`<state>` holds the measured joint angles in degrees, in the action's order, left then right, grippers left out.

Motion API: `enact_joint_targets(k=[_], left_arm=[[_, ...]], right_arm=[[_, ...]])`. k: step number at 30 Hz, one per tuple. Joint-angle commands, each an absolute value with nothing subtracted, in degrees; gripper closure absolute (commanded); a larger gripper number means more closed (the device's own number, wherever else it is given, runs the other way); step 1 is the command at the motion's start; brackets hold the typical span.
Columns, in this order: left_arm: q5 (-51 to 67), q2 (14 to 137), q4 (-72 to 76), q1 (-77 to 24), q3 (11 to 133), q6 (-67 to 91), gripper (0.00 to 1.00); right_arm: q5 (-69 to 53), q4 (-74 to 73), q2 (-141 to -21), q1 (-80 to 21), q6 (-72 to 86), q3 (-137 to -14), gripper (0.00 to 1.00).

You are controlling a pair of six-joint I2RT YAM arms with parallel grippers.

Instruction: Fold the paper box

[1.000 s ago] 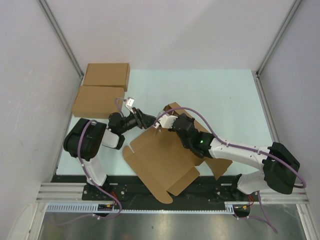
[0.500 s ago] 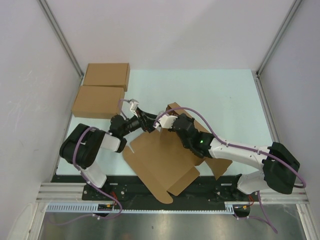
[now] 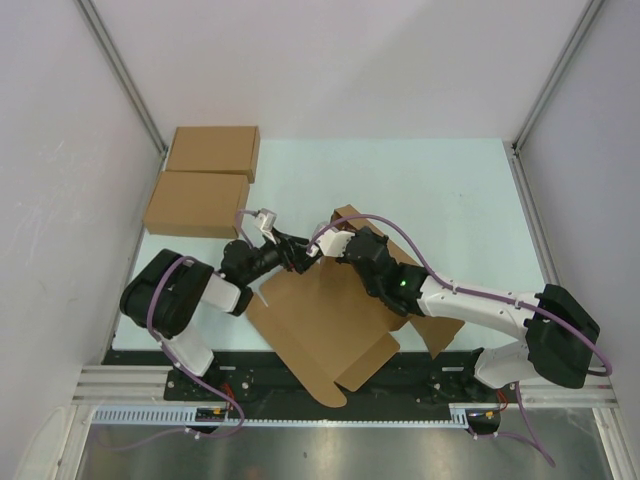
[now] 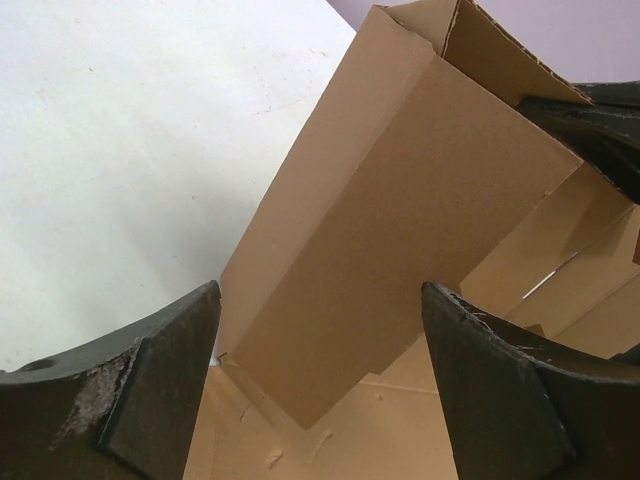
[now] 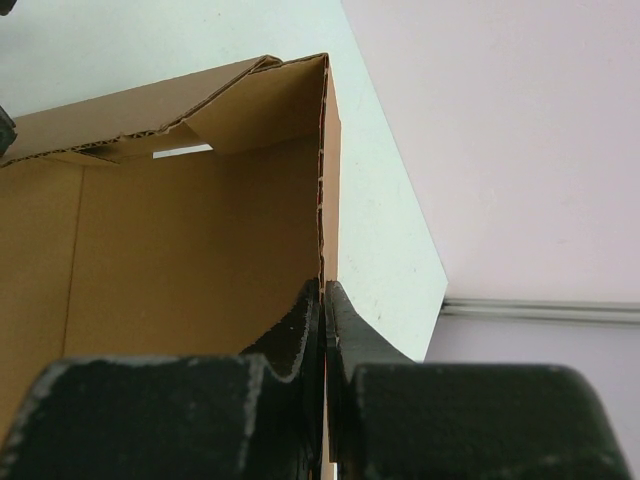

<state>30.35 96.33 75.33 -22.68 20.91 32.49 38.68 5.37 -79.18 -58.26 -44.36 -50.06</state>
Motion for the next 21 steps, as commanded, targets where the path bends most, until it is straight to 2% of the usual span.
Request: enact_joint_targets(k=[1,10,21], left_arm=[[30.8,94.8,94.4,-23.2,20.0,32.4,0.13],[30.9,96.1,92.8,-24.3,21.8,32.2,0.13],[24.4,97.9,87.8,-27.1,26.2,28.5,0.15]], right_arm=[[30.0,2.1,-80.8,-59.4,-40.3,-50.1,1.00],[29.3,2.5,-81.6,-60.4,-39.9,-50.1,1.00],[29.1,2.6,-82.5,-61.1,-39.6,-50.1,1.00]])
